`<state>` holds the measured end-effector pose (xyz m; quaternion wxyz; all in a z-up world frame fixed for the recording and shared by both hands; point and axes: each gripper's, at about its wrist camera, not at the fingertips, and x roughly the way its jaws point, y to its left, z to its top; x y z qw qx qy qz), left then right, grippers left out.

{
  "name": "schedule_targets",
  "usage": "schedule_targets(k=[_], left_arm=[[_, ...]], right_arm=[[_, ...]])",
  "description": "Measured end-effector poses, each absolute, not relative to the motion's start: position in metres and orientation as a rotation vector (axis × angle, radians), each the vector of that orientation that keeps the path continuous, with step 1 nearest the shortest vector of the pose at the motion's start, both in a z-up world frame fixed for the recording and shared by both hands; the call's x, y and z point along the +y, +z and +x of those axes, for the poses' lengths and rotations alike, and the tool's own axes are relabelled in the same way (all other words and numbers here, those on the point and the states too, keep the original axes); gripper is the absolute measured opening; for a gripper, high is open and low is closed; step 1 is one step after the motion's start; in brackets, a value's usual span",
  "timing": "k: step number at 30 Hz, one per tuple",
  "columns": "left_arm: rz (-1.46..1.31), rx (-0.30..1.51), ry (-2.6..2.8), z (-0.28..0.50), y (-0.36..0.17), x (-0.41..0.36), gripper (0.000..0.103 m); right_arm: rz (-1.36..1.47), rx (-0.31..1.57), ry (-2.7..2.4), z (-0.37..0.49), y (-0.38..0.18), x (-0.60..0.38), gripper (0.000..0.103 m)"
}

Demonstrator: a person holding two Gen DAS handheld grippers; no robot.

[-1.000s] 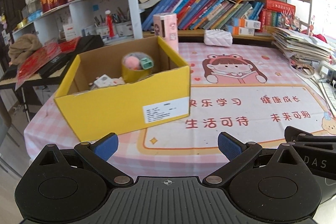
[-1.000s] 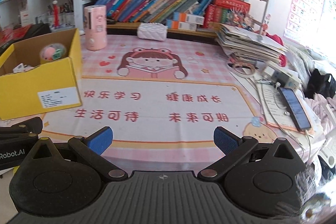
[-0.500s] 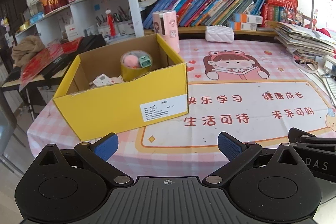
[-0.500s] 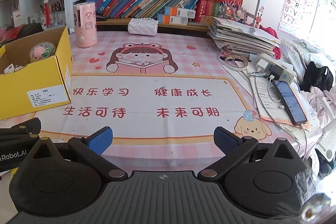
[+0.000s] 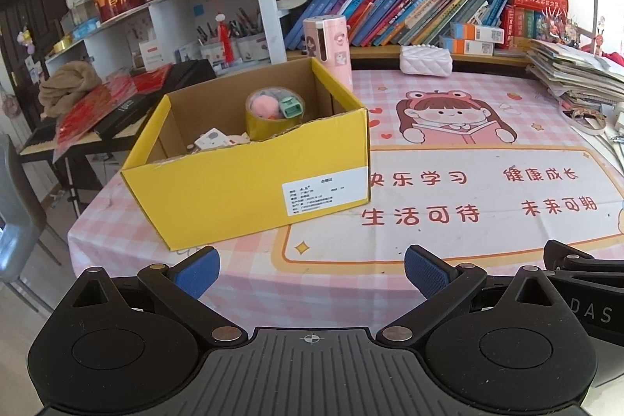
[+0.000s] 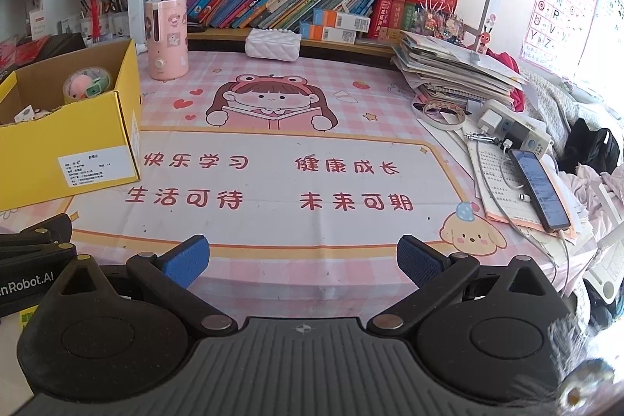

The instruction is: Organize objects

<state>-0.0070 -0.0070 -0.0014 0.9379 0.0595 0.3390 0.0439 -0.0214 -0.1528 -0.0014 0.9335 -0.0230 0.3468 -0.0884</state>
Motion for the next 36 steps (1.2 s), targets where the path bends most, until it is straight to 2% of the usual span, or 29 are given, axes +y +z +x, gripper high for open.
schedule_targets(k=[36], left_arm=[[0.106, 0.703, 0.080, -0.0072, -0.0048, -0.0019, 0.101]], right_arm=[[-0.049, 0.720, -0.188, -0.0240, -0.0031, -0.1506, 0.103]])
